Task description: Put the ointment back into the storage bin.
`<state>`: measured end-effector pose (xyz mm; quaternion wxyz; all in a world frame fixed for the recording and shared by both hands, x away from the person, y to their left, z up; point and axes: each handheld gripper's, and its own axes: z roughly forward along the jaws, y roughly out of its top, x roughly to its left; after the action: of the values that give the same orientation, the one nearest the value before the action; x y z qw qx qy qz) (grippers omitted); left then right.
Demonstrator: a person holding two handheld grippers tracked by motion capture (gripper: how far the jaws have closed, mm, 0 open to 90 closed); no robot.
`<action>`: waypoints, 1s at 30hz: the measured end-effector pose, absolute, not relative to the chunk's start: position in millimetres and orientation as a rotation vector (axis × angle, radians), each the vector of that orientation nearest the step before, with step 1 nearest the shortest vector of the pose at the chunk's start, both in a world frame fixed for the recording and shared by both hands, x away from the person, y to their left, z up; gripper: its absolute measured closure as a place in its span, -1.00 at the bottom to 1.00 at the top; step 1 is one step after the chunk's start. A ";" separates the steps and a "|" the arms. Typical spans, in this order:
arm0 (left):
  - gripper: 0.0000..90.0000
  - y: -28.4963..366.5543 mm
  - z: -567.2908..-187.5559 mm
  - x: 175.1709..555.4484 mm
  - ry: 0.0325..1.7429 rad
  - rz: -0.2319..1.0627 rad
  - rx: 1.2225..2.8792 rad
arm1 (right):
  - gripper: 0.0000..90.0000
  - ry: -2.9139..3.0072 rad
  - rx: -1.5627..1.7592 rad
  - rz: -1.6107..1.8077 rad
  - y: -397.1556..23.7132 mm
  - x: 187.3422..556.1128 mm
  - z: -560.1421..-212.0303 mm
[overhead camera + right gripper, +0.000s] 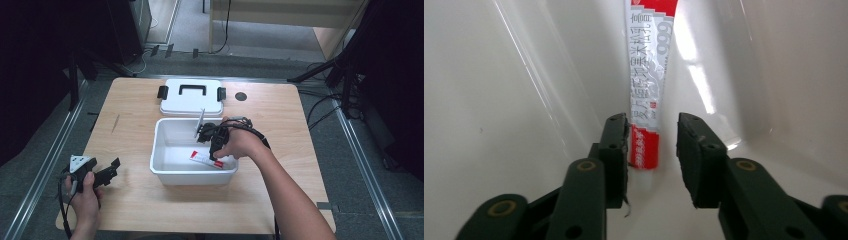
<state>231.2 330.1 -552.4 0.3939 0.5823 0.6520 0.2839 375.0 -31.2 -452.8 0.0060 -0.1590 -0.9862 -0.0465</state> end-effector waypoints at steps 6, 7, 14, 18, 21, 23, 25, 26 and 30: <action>-0.68 330.1 -552.4 231.2 1.654 0.720 1.478 | 0.07 -3.103 -0.511 -0.223 -33.0 373.2 -445.0; -0.68 330.1 -552.4 231.3 1.653 0.720 1.478 | 0.03 -3.108 -0.518 -0.248 -33.7 373.5 -441.0; -0.68 330.1 -552.4 231.1 1.652 0.719 1.477 | 0.07 -3.093 -0.608 -0.410 -42.3 374.1 -416.1; -0.68 330.2 -552.4 231.3 1.654 0.719 1.477 | 0.08 -3.085 -0.629 -0.468 -49.6 374.1 -403.9; -0.68 330.2 -552.3 231.2 1.655 0.717 1.478 | 0.04 -3.091 -0.645 -0.502 -56.8 372.5 -393.2; -0.68 330.3 -552.4 231.2 1.653 0.718 1.480 | 0.00 -3.105 -0.653 -0.513 -62.2 371.1 -387.1; -0.68 330.3 -552.3 231.0 1.652 0.718 1.479 | -0.07 -3.106 -0.683 -0.536 -70.0 369.5 -381.0; -0.68 330.2 -552.4 231.1 1.651 0.719 1.479 | -0.10 -3.107 -0.697 -0.542 -72.8 368.8 -379.1; -0.68 330.2 -552.4 231.1 1.651 0.720 1.481 | -0.33 -3.086 -0.818 -0.569 -90.3 367.9 -370.3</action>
<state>231.1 330.2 -552.4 0.3940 0.5837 0.6509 0.2837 367.9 -90.3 -370.3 -0.0506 -0.2519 -0.9504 -0.1753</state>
